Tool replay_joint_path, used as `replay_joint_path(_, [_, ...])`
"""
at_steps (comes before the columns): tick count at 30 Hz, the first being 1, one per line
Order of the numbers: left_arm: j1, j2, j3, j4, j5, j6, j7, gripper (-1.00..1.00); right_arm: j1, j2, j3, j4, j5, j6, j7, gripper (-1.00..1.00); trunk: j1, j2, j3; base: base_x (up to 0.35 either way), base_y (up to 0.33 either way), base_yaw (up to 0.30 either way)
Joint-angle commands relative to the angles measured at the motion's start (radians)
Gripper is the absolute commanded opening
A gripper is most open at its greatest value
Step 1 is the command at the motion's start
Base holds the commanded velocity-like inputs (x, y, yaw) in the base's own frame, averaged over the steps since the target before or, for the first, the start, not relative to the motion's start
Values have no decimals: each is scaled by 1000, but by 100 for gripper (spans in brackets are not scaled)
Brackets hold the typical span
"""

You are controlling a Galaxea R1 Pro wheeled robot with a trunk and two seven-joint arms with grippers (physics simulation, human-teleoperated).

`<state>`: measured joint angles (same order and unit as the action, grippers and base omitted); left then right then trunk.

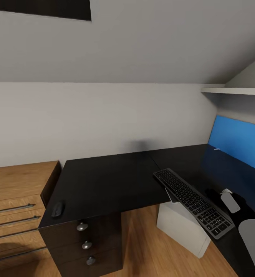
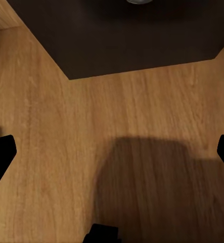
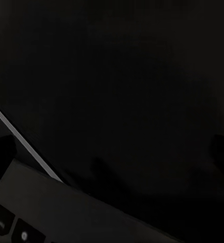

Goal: In the bedroom, organize the workspace by keeping the computer under the desk, ensuring the monitor is on the desk, placing the keyboard on the desk next to the monitor, placing the mouse on the desk next to the keyboard, moving the folder from the swivel chair onto the desk next to the mouse, stacking the notebook on top of the folder with the pen on top of the notebook, and positioning the swivel chair next to the desk.

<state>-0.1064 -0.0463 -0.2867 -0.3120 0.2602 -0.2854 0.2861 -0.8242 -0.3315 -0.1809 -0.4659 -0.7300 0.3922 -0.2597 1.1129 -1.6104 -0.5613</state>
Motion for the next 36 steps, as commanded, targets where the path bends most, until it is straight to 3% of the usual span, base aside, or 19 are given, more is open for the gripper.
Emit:
replay_joint_path(1, [-1, 2, -9, 1, 9, -4, 6, 100, 0, 0, -2, 30, -20, 3, -7, 100, 0, 0, -1, 0, 0, 0])
replay_joint_path(8, [-1, 23, -8, 1, 11, -4, 5, 100, 0, 1, -1, 31, -20, 2, -6, 100, 0, 0, -1, -17, 1, 0])
replay_joint_path(36, [-1, 26, -8, 1, 11, -4, 4, 100, 0, 2, 0, 32, -20, 0, -6, 100, 0, 0, -1, -98, 65, 0])
